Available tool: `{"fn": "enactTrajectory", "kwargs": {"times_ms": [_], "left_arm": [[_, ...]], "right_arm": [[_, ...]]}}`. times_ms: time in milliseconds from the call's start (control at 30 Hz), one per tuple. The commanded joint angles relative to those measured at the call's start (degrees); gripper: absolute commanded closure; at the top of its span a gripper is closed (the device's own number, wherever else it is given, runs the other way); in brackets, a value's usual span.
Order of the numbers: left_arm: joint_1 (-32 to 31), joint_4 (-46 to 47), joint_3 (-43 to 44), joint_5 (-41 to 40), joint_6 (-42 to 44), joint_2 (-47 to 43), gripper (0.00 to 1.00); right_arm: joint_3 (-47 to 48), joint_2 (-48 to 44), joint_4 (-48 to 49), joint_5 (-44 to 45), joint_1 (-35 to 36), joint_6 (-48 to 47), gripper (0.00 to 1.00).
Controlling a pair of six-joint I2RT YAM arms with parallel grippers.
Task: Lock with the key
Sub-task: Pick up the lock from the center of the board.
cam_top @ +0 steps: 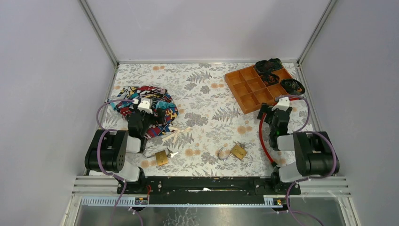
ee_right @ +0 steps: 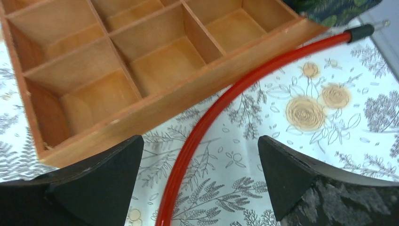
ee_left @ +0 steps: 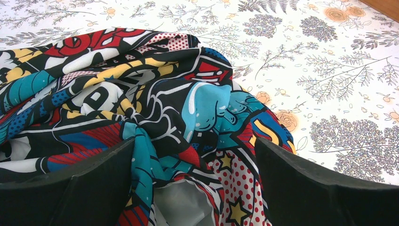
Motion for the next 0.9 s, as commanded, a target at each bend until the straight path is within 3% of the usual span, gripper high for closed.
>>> {"fn": "enactTrajectory", "kwargs": {"times_ms": [0, 167, 267, 400, 467, 567, 633, 733, 867], "left_arm": [[0.3, 4.7, 0.5, -0.4, 1.1, 0.3, 0.01], [0.3, 3.9, 0.6, -0.4, 1.1, 0.0, 0.01], [0.3, 3.4, 0.9, -0.3, 1.1, 0.1, 0.01], [0.3, -0.8, 1.6, 5.7, 2.8, -4.4, 0.01], [1.4, -17.6, 9.4, 13.6, 4.6, -9.8, 0.01], [2.1, -53.1, 31.3, 23.4, 3.1, -8.0, 0.01], [2.0, -66.3, 39.5, 30.1, 2.4, -6.5, 0.01], [0.7, -70.9, 41.6, 32.9, 1.4, -12.1, 0.01], [-4.1, -74.7, 41.8, 32.2, 2.8, -21.9, 0.01]], "right_arm": [[10.0, -12.2, -23.0, -5.1, -0.2, 1.2, 0.00], [31.5, -15.2, -62.2, -27.5, 0.0, 8.2, 0.01], [41.7, -13.5, -79.6, -39.4, 3.0, 8.6, 0.08], [44.3, -15.7, -94.0, -28.3, 13.5, 8.2, 0.02], [44.4, -16.5, -99.8, -24.9, 16.1, 7.4, 0.00], [45.7, -16.5, -107.0, -23.4, 17.7, 2.2, 0.00], [47.3, -16.1, -109.8, -21.8, 19.3, -3.3, 0.00], [49.4, -12.9, -112.0, -17.5, 22.4, -7.7, 0.00], [48.4, -7.3, -115.0, -14.9, 31.2, 2.2, 0.01]]}}
